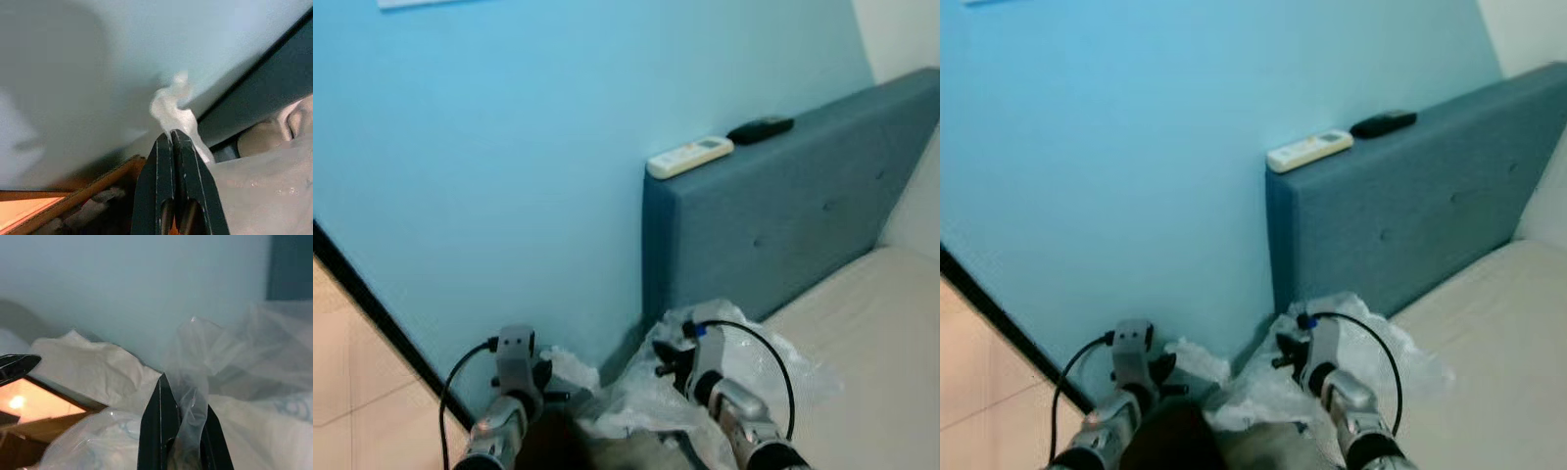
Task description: Clean up the room
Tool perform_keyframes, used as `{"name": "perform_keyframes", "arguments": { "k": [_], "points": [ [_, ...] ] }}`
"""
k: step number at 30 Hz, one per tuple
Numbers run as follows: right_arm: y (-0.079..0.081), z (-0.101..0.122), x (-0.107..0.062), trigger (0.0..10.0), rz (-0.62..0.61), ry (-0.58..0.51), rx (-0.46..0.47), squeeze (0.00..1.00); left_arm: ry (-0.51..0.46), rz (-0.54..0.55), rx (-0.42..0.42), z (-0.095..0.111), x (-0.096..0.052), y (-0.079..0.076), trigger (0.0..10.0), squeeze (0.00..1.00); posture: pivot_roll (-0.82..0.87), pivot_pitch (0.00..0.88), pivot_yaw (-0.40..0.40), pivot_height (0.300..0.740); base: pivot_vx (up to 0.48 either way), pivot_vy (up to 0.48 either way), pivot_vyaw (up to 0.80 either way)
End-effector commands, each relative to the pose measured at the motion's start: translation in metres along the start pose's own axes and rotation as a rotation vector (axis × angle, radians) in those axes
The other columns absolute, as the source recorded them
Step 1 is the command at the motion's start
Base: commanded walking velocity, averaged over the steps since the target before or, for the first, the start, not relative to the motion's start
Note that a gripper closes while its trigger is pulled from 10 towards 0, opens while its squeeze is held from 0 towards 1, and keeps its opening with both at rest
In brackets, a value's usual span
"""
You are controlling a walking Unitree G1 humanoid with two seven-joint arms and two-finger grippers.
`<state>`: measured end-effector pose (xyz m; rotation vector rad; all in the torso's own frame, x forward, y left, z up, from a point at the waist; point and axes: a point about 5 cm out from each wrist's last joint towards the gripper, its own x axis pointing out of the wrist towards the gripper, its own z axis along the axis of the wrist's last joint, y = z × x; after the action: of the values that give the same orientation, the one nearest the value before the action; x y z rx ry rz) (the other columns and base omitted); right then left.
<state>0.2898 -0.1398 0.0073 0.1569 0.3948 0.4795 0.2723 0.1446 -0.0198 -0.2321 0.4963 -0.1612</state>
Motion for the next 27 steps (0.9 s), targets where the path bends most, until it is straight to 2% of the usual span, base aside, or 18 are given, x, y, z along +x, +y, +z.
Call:
{"name": "perform_keyframes", "arguments": {
  "k": [1,8,15,27],
  "points": [
    [0.003,0.004,0.002,10.0,0.019,-0.032,0.007,0.00,0.018,0.016,-0.002,-0.002,-0.002,0.006,10.0,0.00,-0.07,0.000,0.040,0.740,0.000,0.000,0.64],
    [0.001,0.007,0.001,10.0,0.021,-0.052,0.015,0.00,0.019,0.034,-0.010,-0.001,-0.004,0.014,10.0,0.00,-0.07,0.000,0.042,0.740,0.000,0.000,0.64],
    [0.001,0.006,0.000,10.0,0.031,-0.055,0.020,0.00,0.030,0.080,-0.014,-0.001,-0.008,0.028,10.0,0.00,-0.07,0.000,0.043,0.740,0.000,0.000,0.64],
    [0.005,0.007,0.000,10.0,0.082,-0.066,0.021,0.00,0.061,0.093,-0.010,-0.008,-0.012,0.032,10.0,0.00,-0.07,0.000,0.040,0.740,0.000,0.000,0.64]
  ]
}}
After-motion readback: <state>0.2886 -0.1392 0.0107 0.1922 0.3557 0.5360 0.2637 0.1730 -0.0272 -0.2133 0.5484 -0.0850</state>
